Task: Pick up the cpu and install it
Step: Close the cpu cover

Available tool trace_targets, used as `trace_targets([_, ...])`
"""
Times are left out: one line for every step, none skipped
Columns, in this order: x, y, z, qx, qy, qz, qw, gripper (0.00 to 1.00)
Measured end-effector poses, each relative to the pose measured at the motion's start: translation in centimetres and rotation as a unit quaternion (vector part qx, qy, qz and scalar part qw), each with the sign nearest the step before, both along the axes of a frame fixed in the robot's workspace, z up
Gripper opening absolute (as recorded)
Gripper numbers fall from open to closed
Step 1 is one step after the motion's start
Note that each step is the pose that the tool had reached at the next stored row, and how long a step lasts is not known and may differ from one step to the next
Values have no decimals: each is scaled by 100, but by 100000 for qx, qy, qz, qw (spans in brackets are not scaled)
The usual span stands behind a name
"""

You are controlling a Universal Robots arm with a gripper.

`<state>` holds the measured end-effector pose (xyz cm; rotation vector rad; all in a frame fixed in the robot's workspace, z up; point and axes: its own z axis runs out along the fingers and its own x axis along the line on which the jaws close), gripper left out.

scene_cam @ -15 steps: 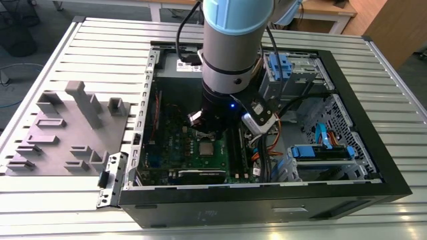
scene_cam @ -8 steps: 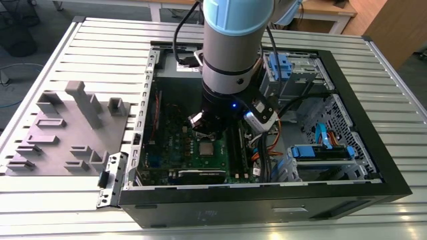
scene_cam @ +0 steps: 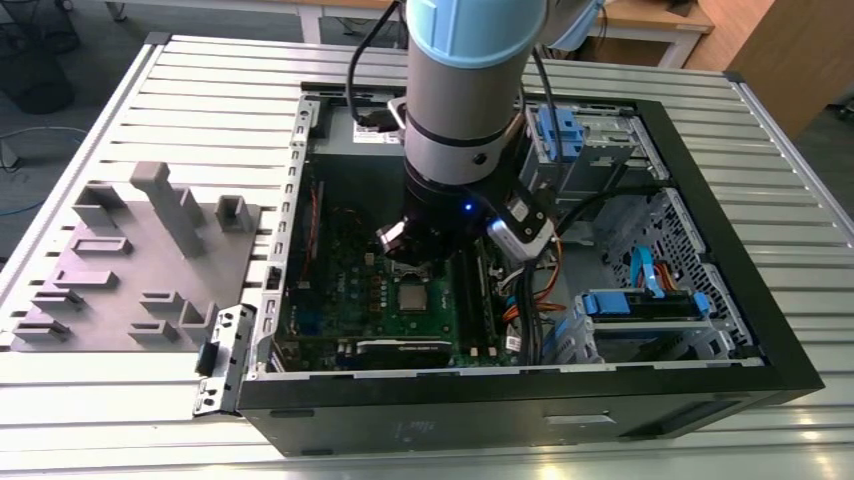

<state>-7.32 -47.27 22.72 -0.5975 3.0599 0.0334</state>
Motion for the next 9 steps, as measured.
trace_targets([2,23,0,-2,0,3,100000,11])
trace_targets([8,47,-1,5,-4,3,100000,11])
trace_targets([23,64,-1,0,2,19,100000,11])
trace_targets([44,74,-1,-3,1,14,100000,11])
trace_targets([71,78,-2,1,1,18,100000,11])
trace_targets([98,83,-2,-3,2,30,100000,11])
trace_targets([120,86,-3,-2,2,64,100000,11])
trace_targets([136,89,-4,2,2,144,100000,11])
trace_targets([144,91,-6,12,-8,300,100000,11])
